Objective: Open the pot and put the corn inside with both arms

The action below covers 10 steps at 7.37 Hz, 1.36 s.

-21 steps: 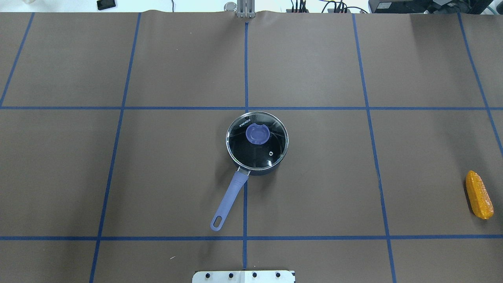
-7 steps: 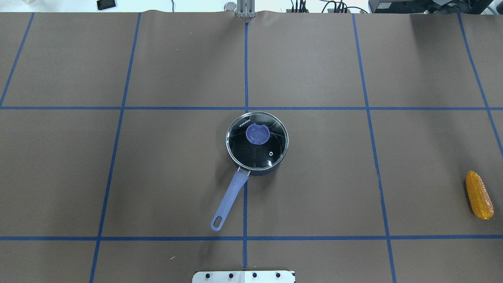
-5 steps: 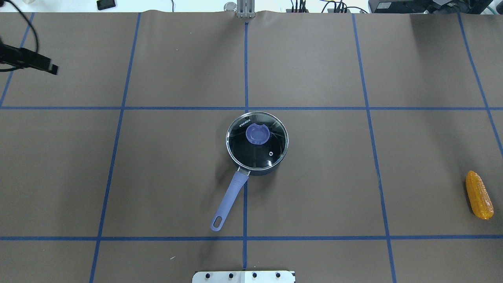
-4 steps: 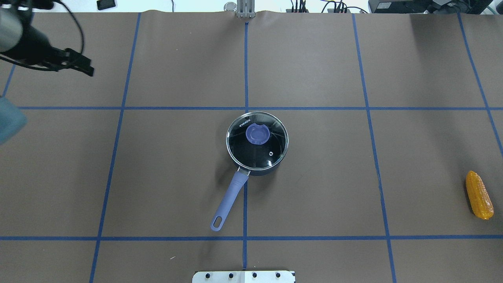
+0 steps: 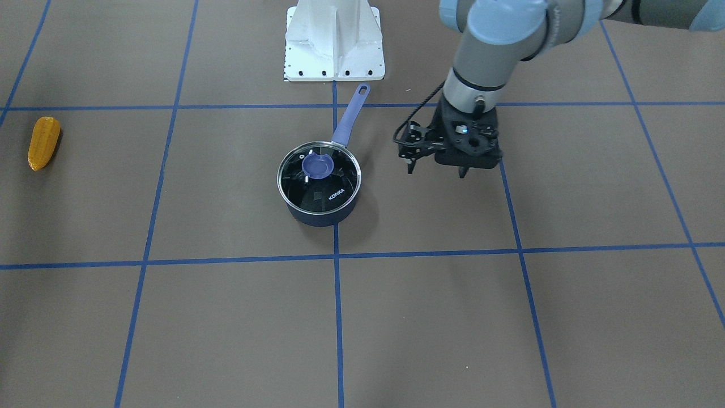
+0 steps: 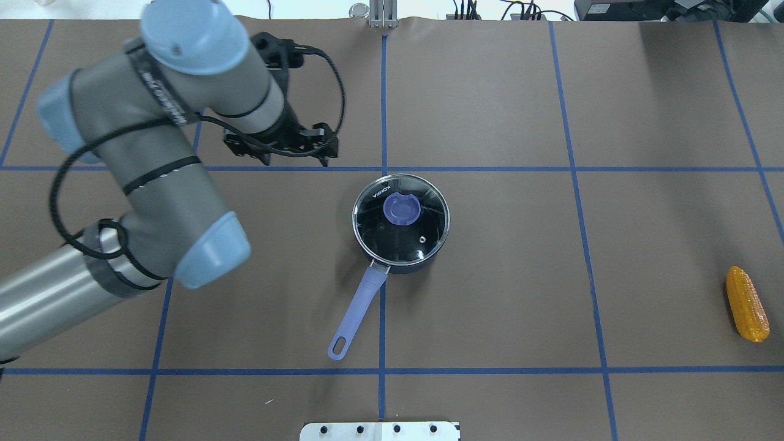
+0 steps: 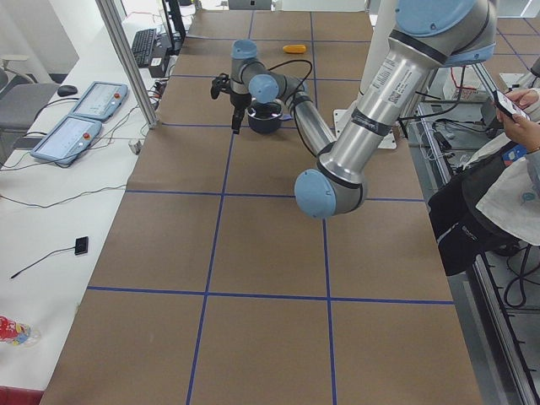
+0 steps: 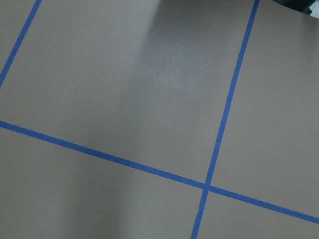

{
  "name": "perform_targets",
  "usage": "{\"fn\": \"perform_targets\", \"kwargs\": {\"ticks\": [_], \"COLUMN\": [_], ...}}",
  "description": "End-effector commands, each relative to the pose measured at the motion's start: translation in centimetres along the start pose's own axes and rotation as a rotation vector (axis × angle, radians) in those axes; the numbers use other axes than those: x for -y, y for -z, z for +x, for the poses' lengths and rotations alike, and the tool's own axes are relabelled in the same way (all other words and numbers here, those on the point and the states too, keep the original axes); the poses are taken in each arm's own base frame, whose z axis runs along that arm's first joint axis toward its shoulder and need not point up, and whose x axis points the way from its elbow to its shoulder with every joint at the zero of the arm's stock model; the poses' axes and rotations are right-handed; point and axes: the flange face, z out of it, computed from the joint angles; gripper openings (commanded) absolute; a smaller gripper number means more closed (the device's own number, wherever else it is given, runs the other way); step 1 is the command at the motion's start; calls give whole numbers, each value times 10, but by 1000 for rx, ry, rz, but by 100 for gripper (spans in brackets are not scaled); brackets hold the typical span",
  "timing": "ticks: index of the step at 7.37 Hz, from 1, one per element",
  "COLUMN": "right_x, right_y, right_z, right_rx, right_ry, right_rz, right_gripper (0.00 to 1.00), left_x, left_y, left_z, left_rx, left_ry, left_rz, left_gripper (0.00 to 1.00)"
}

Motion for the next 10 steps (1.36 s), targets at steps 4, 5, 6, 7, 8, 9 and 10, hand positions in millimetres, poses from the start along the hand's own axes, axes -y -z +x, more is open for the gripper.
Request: {"fn": "perform_targets", "kwargs": {"ticks": [4, 5, 6, 7, 8, 9, 10], "right_x": [-1, -1, -1, -1, -1, -1, -1], "right_y": [-1, -1, -1, -2, -3, -3, -4], "right_z": [1, 1, 1, 0, 1, 1, 1], "right_rx": [0, 0, 0, 1, 1, 1, 1], "right_ry": [-1, -1, -2, -1, -3, -3, -2], "right_rz": [-3, -3, -4, -5, -7, -7, -8], "right_gripper": [100, 100, 100, 100, 100, 100, 100], "left_x": [-41, -43, -43, -44, -44, -43, -44], "left_y": [-49, -58, -61, -63, -65, -67, -68], "left_z": [134, 134, 132, 134, 133, 132, 133], "left_rx": [44, 60, 65, 66, 70, 69, 70], "left_ry": [60, 60, 61, 60, 61, 60, 57], "left_rz": [-31, -35, -36, -39, -41, -39, -34], "left_gripper": [99, 99, 99, 99, 99, 98, 91]}}
